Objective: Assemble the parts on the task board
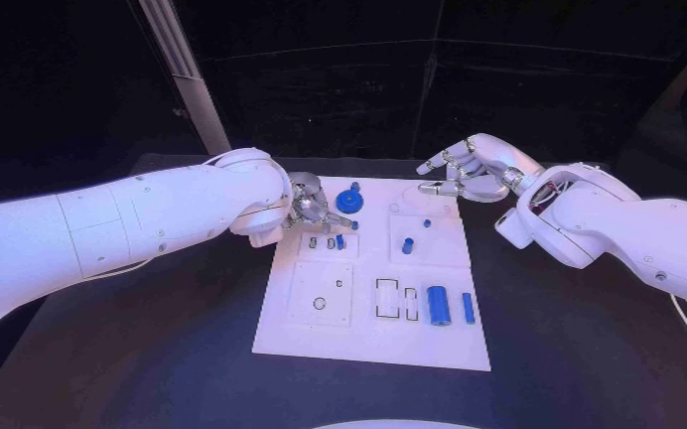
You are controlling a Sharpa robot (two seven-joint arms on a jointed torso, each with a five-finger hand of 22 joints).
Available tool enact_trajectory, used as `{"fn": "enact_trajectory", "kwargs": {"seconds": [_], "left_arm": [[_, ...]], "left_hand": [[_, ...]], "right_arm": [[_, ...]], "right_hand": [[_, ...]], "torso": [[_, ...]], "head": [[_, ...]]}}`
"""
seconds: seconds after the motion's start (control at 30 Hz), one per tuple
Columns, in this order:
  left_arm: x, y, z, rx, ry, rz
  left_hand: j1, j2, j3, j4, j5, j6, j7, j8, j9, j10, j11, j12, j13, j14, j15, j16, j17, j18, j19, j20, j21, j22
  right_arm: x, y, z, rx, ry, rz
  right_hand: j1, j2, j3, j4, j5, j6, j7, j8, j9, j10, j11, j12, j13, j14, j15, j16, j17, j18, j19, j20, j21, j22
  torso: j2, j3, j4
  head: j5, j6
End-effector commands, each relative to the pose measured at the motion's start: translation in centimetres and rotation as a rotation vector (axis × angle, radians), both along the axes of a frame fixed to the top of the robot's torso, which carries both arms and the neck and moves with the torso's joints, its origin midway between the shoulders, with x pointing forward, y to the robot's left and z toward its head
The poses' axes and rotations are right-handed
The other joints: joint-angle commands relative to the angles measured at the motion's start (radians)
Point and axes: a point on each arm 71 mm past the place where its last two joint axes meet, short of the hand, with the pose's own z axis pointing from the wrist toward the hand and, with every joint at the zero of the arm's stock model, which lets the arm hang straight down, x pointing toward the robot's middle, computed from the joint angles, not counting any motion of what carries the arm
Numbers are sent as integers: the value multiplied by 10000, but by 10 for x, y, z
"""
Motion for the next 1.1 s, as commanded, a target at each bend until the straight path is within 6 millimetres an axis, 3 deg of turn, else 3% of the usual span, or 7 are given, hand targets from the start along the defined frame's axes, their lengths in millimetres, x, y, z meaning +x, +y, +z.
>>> {"fn": "enact_trajectory", "kwargs": {"seconds": [0.03, 0.33, 0.47, 1.1], "left_arm": [[-2, -4, -4, 651, 491, -379], [-1, -13, -8, 899, 826, -583], [-1, -17, -9, 968, 895, -683], [-1, -25, -12, 1171, 979, -706]], "left_hand": [[73, 85, -73, -7, -15, -89, 3, 85, 39, 85, -19, 67, 52, 1038, -45, 30, 2629, -76, 84, -12, 87, 68], [91, 153, -89, 4, -11, -103, -8, 148, 100, 119, -28, 123, 119, 1038, -52, 30, 2629, -87, 105, -17, 126, 134], [95, 164, -92, 3, -10, -109, -9, 157, 110, 123, -29, 131, 128, 1038, -52, 30, 2629, -90, 112, -18, 136, 154], [365, 354, -47, -51, 15, -249, -11, 297, 283, 87, -33, 126, 120, 1038, -55, 30, 2629, -86, 86, -23, 144, 163]], "right_arm": [[0, 3, 0, -48, 59, 184], [1, 4, -1, -86, 136, 274], [1, 3, -1, -108, 163, 254], [3, 2, -3, -224, 352, 143]], "right_hand": [[28, 40, -80, 1, 90, 8, -5, 42, -2, -77, 8, -34, -26, 362, -47, -49, -13, 73, 18, -8, -58, -20], [-45, 50, -202, 82, 282, -1, -2, 53, -3, -104, 13, -55, -77, 358, -44, -82, -34, 81, -3, -7, -92, -72], [-54, 51, -220, 94, 311, -1, -2, 56, -2, -105, 13, -52, -79, 358, -44, -86, -36, 81, -1, -6, -93, -70], [4, 110, -235, 101, 452, -3, -6, 67, -2, -160, 6, -126, -166, 340, -47, -157, -107, 97, -42, -8, -139, -155]], "torso": [[4, 7, -18], [6, -10, 21], [5, -7, -4], [6, -5, 2]], "head": [[22, -30], [13, -78], [24, -106], [40, -190]]}}
